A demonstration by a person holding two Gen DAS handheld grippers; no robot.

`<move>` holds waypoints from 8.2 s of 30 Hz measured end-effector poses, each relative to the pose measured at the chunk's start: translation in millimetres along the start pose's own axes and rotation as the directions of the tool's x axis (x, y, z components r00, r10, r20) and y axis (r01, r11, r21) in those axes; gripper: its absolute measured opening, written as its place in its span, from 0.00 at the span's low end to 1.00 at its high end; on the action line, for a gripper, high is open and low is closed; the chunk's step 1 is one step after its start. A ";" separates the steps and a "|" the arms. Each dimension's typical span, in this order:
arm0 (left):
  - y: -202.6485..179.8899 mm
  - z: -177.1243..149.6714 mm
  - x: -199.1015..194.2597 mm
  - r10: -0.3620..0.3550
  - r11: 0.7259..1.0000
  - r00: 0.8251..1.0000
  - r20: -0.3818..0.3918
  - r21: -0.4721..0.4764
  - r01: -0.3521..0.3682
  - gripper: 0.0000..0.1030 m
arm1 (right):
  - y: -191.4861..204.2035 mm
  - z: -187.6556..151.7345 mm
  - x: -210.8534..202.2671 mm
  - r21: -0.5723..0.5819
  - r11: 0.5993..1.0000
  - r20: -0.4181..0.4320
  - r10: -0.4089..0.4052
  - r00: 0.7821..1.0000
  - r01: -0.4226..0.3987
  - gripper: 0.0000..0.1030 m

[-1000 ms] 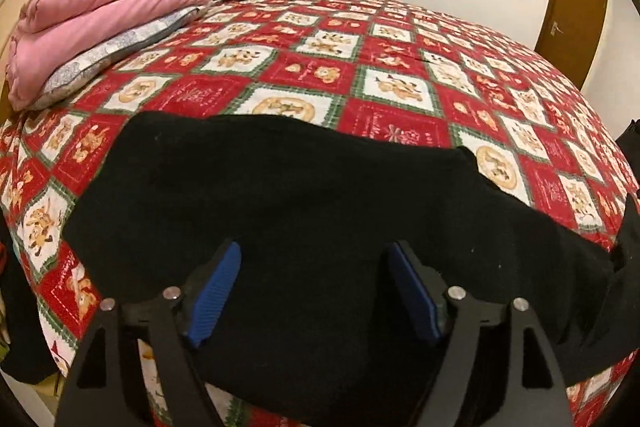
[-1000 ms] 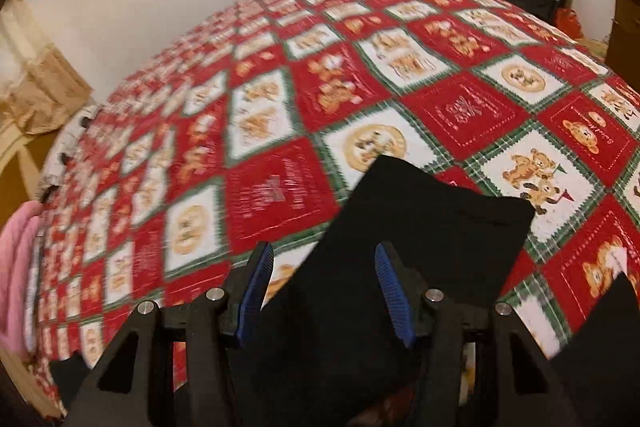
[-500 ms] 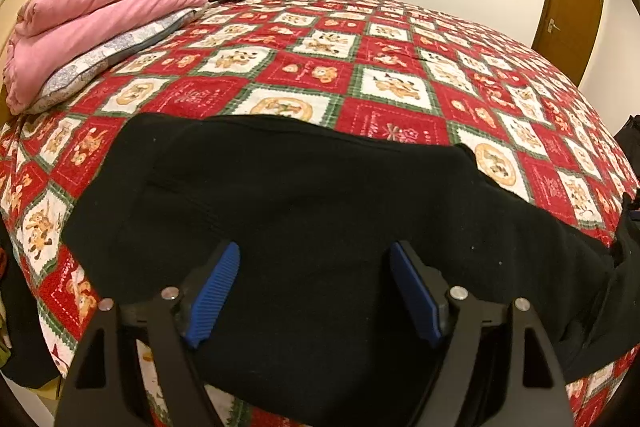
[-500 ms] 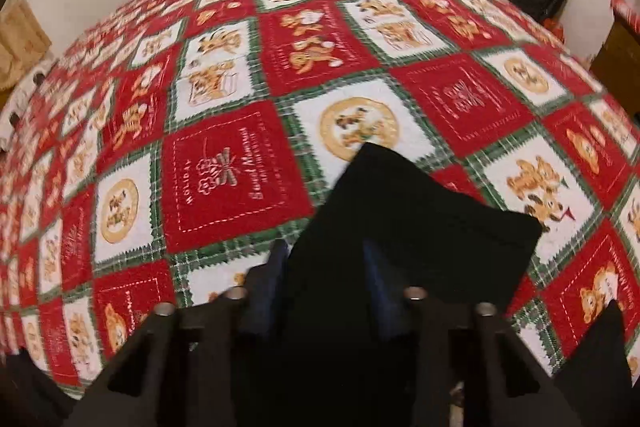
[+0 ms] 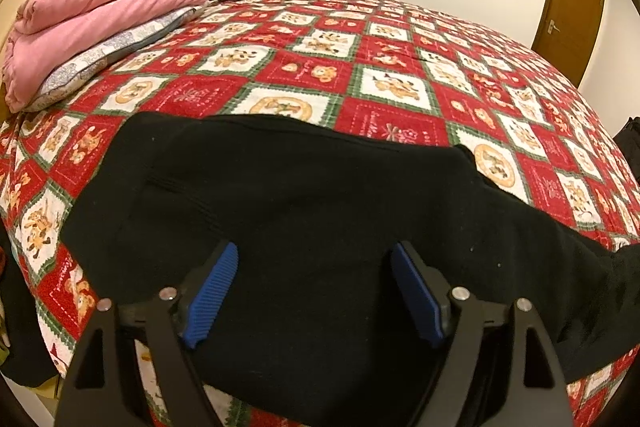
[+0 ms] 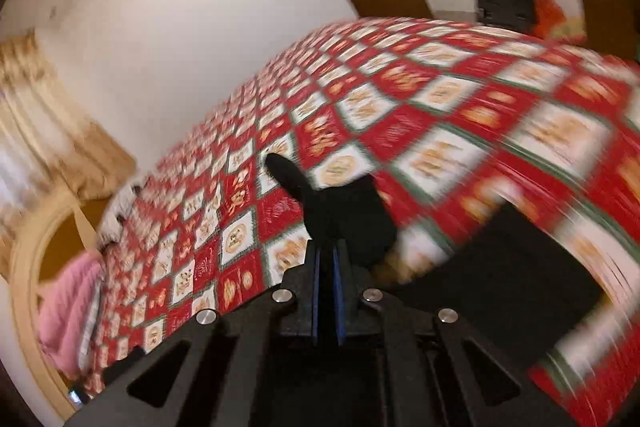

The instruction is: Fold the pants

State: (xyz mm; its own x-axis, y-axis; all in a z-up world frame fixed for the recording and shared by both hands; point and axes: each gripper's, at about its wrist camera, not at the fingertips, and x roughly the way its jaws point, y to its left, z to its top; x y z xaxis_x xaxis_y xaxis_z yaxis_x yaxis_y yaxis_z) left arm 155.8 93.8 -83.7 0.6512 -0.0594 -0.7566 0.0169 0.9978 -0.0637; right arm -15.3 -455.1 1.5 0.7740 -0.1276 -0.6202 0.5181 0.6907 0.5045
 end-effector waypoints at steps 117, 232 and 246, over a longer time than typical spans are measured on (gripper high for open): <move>-28.2 2.1 -11.4 -0.150 0.981 0.988 -0.028 0.119 0.152 0.94 | 265.3 -159.1 162.2 -0.390 0.635 -0.699 0.266 0.663 -0.666 0.52; 28.8 2.1 -4.5 0.002 0.997 1.000 0.000 0.074 -0.002 0.99 | 166.8 -89.0 145.8 -0.300 0.803 -0.471 0.345 0.812 -0.515 0.12; -77.8 -14.8 -31.7 -0.221 0.921 0.974 -0.043 0.318 0.223 0.99 | -10.0 -45.3 17.0 -0.367 0.920 -0.128 -0.197 0.972 0.138 0.29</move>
State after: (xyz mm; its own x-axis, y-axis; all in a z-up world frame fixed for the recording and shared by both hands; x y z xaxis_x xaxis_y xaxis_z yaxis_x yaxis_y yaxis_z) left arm 122.6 17.7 -64.3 0.5980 -0.2800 -0.7510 0.4025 0.9152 -0.0207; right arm -23.9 -432.0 -41.3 0.6035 -0.1688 -0.7793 0.4502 0.8788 0.1582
